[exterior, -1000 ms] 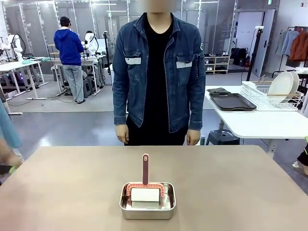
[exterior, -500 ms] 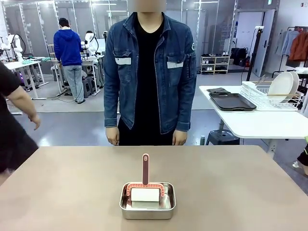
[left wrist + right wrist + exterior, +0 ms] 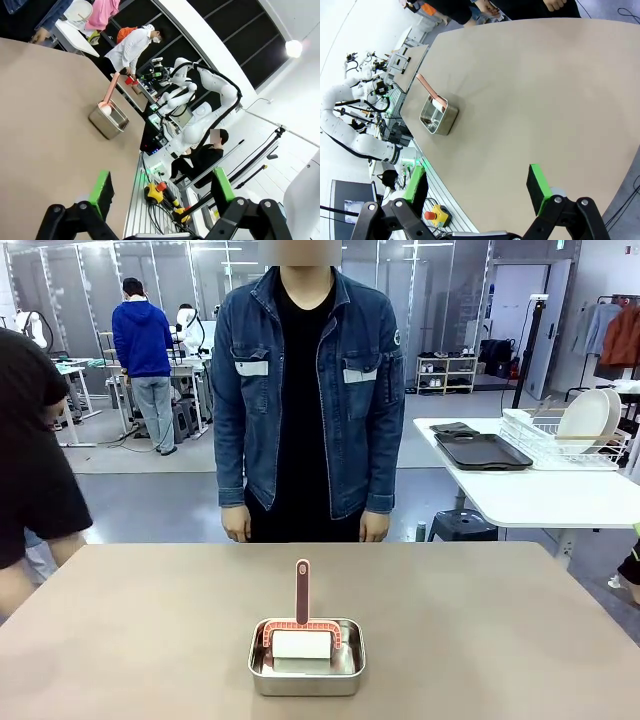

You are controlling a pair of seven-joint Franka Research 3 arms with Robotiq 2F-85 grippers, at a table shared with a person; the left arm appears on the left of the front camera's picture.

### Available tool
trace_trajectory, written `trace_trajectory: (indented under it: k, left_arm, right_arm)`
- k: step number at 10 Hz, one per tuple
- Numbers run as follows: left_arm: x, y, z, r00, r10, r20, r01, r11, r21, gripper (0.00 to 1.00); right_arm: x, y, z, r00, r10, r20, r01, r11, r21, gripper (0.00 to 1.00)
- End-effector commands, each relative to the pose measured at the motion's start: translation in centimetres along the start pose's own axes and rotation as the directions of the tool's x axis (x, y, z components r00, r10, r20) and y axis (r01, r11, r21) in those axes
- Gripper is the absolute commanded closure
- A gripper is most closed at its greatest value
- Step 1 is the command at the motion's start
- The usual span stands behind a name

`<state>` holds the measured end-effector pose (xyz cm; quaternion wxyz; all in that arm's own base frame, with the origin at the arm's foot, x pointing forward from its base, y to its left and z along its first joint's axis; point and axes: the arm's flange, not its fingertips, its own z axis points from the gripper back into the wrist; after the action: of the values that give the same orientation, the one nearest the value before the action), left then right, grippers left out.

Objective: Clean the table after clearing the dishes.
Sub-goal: Place the Lint Roller back on top of the Airtight Container.

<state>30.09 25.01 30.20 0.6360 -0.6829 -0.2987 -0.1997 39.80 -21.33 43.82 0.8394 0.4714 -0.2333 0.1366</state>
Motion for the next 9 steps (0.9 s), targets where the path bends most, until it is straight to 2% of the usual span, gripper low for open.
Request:
trace_trajectory:
  k: [1, 9]
  left_arm:
    - [0.13, -0.56, 0.05, 1.0, 0.015, -0.016, -0.014, 1.0, 0.01, 0.0]
    - [0.13, -0.56, 0.05, 1.0, 0.015, -0.016, -0.014, 1.0, 0.01, 0.0]
  right_arm:
    - [-0.05, 0.55, -0.05, 1.0, -0.022, -0.006, 0.021, 1.0, -0.012, 0.0]
    - [-0.05, 0.55, -0.05, 1.0, -0.022, -0.006, 0.021, 1.0, -0.012, 0.0]
